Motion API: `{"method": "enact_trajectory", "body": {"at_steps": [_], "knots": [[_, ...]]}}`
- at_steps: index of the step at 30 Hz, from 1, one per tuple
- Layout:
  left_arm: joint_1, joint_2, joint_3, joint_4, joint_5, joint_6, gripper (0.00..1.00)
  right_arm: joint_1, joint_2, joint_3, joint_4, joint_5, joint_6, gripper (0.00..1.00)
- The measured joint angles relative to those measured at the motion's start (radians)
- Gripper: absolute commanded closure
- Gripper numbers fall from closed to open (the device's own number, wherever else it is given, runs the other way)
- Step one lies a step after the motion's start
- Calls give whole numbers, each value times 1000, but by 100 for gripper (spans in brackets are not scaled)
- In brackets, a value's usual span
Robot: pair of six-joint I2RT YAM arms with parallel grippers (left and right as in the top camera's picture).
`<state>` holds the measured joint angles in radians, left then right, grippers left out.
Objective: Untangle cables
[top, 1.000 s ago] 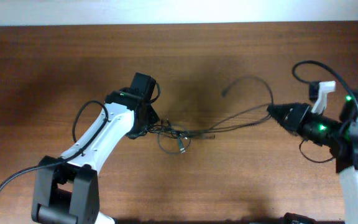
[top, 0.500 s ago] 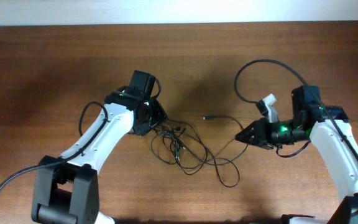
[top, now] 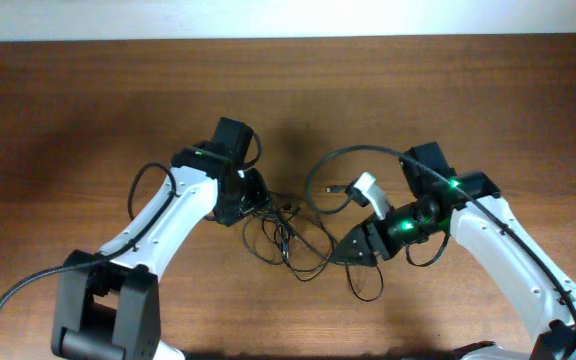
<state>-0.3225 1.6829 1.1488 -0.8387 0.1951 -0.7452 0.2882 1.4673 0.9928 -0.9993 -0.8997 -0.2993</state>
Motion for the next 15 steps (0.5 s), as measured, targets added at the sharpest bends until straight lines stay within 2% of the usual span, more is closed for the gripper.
{"method": "enact_trajectory", "body": {"at_steps": [3,6,7,8,9,10,11,12,13,15], "knots": [[-21,0,0,29,0,-24,44,26,0,0,18,0,-25,32],[-24,11,0,38,0,-58,46,97,0,0,32,1,-64,32],[-24,23,0,43,0,-62,71,121,0,0,45,0,-71,32],[-24,51,0,64,0,-64,85,135,0,0,52,0,-72,32],[-24,74,0,83,0,-71,96,149,0,0,64,5,-75,33],[-24,84,0,91,0,-70,99,159,0,0,71,16,-76,32],[-24,102,-1,124,0,-73,100,169,0,0,75,32,-76,33],[-27,115,-1,144,1,-77,95,186,1,0,86,64,-77,32],[-31,116,-1,147,1,-78,73,199,1,0,98,84,-77,32],[-38,116,-1,147,1,-79,66,226,2,0,138,107,-79,33]]}}
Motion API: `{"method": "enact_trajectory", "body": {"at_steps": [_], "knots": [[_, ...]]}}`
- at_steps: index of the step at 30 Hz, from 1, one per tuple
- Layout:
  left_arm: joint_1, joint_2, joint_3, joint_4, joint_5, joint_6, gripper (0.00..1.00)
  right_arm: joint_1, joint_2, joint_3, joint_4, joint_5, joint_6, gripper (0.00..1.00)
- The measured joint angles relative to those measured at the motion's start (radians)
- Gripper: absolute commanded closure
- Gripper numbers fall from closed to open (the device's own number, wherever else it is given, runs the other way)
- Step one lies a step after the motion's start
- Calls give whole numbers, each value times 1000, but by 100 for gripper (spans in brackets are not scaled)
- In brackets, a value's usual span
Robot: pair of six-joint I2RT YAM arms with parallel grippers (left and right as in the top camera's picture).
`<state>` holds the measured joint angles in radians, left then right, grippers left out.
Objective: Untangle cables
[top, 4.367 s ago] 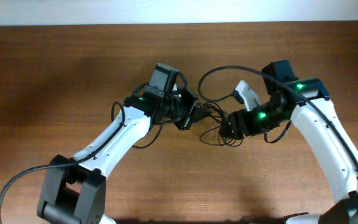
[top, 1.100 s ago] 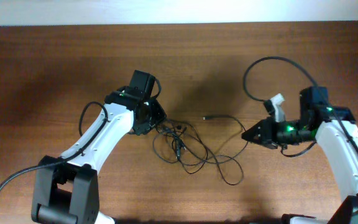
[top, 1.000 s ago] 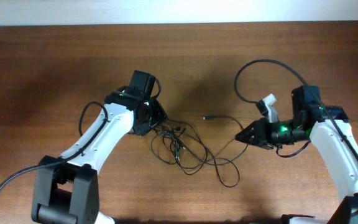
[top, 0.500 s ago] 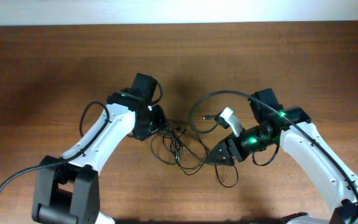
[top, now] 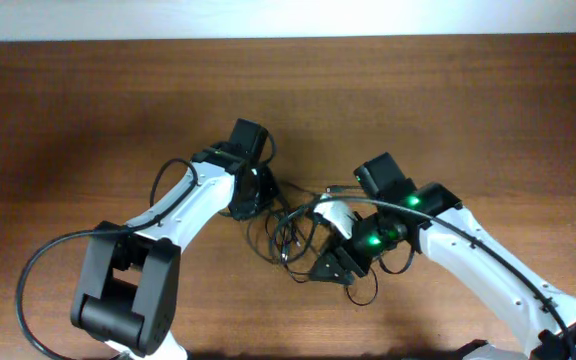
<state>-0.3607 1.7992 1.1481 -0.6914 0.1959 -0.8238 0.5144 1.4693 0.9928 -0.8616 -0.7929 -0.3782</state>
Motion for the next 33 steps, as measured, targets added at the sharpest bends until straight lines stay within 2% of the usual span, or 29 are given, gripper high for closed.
{"method": "enact_trajectory", "body": {"at_steps": [1,2,4,8,14,19,22,24,28,33], "knots": [[-5,1,0,-3,3,-4,76,14,0,0,18,8,0,33],[-8,1,0,-11,3,-3,100,29,0,0,35,18,0,37],[-9,2,0,-27,3,-3,100,42,0,0,45,31,-2,42],[-9,2,1,-24,22,12,100,90,0,0,79,57,-4,40],[-8,2,6,-136,138,-231,100,249,0,0,111,249,-4,41],[-9,2,6,-138,303,-319,100,379,1,0,115,451,10,40],[-9,2,6,-155,372,-390,100,384,14,0,115,505,51,40],[-9,2,6,-155,398,-431,100,384,46,0,116,521,76,44],[-9,2,6,-157,410,-512,100,384,153,0,126,609,165,44],[-4,8,6,-150,398,-547,100,388,158,0,150,727,264,44]]}}
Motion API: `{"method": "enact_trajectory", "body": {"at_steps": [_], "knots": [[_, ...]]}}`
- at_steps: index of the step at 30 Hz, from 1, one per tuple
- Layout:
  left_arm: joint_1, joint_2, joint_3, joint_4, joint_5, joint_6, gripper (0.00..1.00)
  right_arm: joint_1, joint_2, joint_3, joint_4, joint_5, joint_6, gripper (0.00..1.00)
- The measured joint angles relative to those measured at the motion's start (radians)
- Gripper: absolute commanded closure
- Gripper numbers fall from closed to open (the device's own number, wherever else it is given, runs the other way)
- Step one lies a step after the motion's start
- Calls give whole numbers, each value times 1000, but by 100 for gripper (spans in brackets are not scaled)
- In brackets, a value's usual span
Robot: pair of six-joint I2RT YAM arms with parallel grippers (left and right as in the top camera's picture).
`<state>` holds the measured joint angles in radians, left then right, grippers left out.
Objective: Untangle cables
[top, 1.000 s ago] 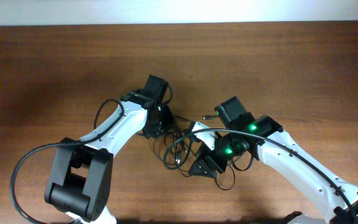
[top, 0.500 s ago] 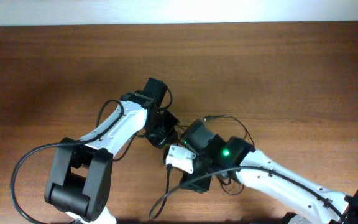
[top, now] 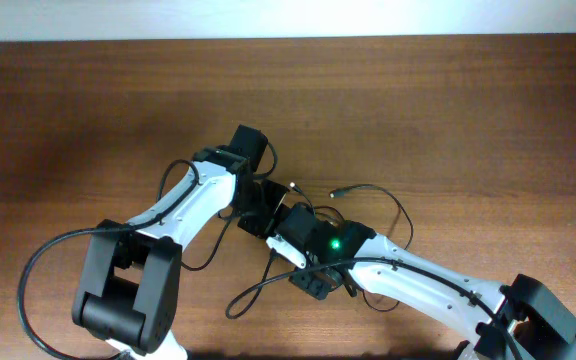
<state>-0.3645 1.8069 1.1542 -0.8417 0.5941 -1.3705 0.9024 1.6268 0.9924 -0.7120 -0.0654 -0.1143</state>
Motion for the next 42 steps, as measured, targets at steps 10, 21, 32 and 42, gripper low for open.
{"method": "enact_trajectory", "body": {"at_steps": [10,21,32,42], "knots": [[0,0,0,-4,9,-8,100,-37,0,-4,19,91,248,58],[-2,0,0,-4,47,-11,100,-148,9,-35,86,-72,320,66],[4,2,0,-2,35,-24,100,-148,66,-39,137,-94,356,75],[8,2,0,1,39,-76,100,-149,76,-40,130,-110,377,96]]}}
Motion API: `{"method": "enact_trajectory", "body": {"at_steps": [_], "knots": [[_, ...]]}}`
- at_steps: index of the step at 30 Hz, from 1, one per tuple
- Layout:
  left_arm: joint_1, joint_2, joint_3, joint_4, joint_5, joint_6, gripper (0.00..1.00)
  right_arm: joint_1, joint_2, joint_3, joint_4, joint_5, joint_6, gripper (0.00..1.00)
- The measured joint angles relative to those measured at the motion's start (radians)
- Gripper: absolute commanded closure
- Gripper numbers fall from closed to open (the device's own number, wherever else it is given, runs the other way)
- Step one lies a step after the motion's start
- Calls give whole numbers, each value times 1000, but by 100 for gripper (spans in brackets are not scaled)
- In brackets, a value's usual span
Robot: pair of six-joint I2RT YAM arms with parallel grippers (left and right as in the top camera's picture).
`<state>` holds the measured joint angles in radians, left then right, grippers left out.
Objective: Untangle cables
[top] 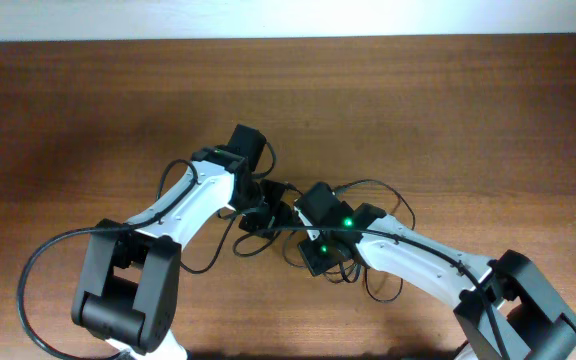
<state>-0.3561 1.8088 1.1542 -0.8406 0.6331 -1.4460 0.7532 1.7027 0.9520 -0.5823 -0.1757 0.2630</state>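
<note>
Thin black cables lie knotted on the wooden table at its middle, with loops running out to the right and down to a low loop. My left gripper reaches into the left side of the tangle. My right gripper points down at the front of the tangle, close beside the left one. Both sets of fingers look dark against the cables, so their jaws cannot be read. Part of the knot is hidden under the two wrists.
A white wall strip runs along the table's far edge. The left arm's own cable loops over the wood beside its forearm. The right arm stretches across the front right.
My right gripper has moved slightly right and back, and its wrist has turned. The cable end that trailed out to the front left is gone from there, and loops now lie right of the grippers.
At first the arms stood apart, the right gripper at the tangle's right side. The right arm then moved in toward the left gripper and reached the knot's front, with one strand trailing out front left. Now both grippers sit close together on the bunched cables.
</note>
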Motion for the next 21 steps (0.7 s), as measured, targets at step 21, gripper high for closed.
{"method": "enact_trajectory", "body": {"at_steps": [21], "knots": [[69,0,0,-11,-47,173,100,-418,-574,100,-272,-346,-87,96]]}}
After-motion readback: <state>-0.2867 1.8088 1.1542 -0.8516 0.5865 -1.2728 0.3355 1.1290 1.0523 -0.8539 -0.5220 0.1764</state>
